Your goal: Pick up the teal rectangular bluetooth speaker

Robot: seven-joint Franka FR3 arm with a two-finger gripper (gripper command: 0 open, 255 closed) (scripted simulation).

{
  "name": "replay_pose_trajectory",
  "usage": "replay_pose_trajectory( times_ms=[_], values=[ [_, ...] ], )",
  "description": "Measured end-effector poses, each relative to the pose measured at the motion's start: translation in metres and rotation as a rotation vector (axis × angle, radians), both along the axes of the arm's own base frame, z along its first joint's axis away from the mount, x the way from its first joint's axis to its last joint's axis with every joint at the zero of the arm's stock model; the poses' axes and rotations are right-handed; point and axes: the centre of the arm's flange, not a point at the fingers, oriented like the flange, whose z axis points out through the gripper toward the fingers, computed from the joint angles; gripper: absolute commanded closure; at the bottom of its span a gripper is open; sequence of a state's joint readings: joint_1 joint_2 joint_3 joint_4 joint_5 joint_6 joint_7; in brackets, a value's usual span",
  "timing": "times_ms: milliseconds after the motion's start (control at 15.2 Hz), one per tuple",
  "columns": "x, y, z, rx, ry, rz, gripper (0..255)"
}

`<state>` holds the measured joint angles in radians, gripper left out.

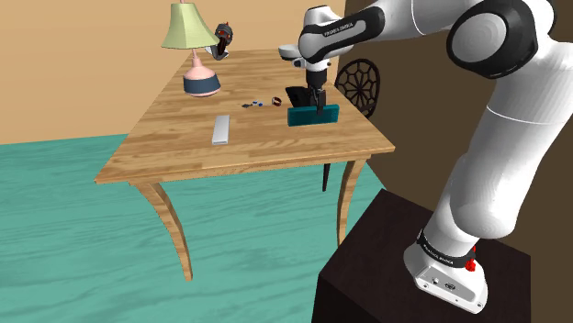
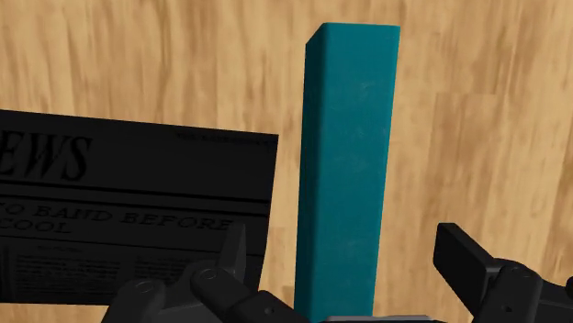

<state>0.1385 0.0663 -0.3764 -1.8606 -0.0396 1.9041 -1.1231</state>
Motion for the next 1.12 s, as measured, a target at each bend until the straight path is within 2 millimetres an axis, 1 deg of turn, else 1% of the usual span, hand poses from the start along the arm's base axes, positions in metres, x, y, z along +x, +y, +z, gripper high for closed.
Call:
replay_pose_trajectory(
  times_ms=[66,726,924,1122],
  values=[
    [0.0,0.0,-0.001,0.0,0.0,0.0,255],
    [0.0,0.0,-0.001,0.0,-0.002,0.0,255],
    [0.001,0.0,0.009,0.0,0.0,0.0,255],
    [0.0,0.001,0.024,0.0,-0.001,0.0,255]
  ],
)
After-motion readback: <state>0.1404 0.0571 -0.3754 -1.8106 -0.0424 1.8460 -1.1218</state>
